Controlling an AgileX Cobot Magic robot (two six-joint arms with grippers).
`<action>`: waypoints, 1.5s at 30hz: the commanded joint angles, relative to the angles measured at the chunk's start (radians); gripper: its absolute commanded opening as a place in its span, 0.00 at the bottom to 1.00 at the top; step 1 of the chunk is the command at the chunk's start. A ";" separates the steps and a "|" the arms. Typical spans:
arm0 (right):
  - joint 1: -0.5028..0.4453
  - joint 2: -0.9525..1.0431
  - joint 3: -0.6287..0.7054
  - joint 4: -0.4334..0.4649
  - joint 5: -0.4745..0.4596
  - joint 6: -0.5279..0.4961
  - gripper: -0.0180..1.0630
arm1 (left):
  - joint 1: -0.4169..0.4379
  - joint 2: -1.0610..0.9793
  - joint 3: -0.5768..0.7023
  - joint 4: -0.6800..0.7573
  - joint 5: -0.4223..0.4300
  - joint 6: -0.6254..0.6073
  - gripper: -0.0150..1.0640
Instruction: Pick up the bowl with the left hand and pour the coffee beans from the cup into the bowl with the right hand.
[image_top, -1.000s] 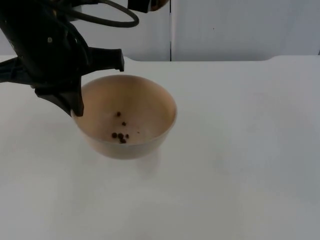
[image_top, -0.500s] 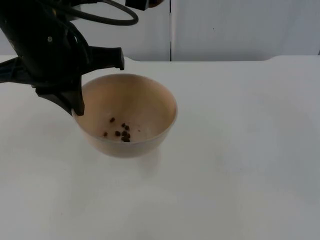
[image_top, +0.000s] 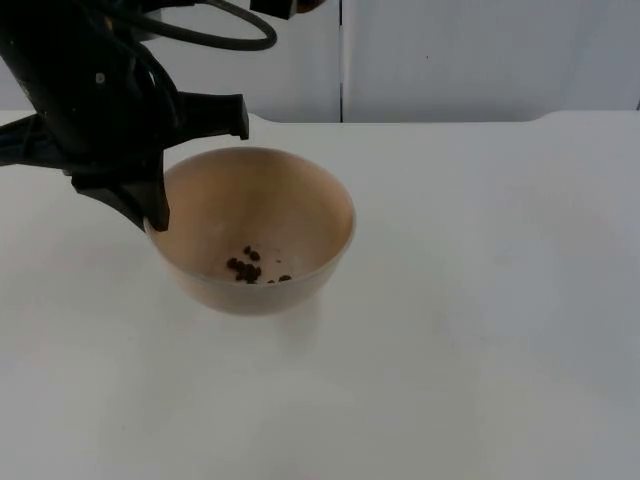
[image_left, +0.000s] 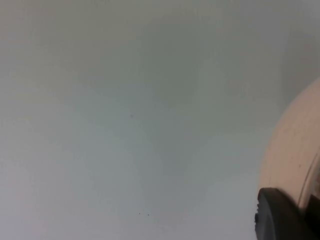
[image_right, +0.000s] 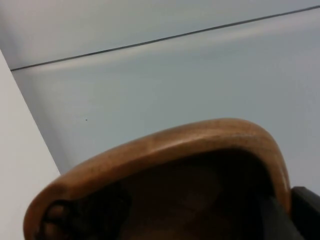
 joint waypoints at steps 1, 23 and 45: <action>0.020 -0.014 -0.008 -0.044 -0.057 0.049 0.02 | -0.012 -0.005 -0.002 -0.005 -0.006 -0.005 0.01; -0.045 -0.027 -0.008 0.228 -0.057 0.025 0.02 | -0.012 -0.005 -0.002 -0.006 -0.005 -0.005 0.01; -0.147 -0.096 -0.008 0.522 -0.057 -0.018 0.02 | -0.012 -0.005 -0.002 -0.008 -0.001 -0.005 0.01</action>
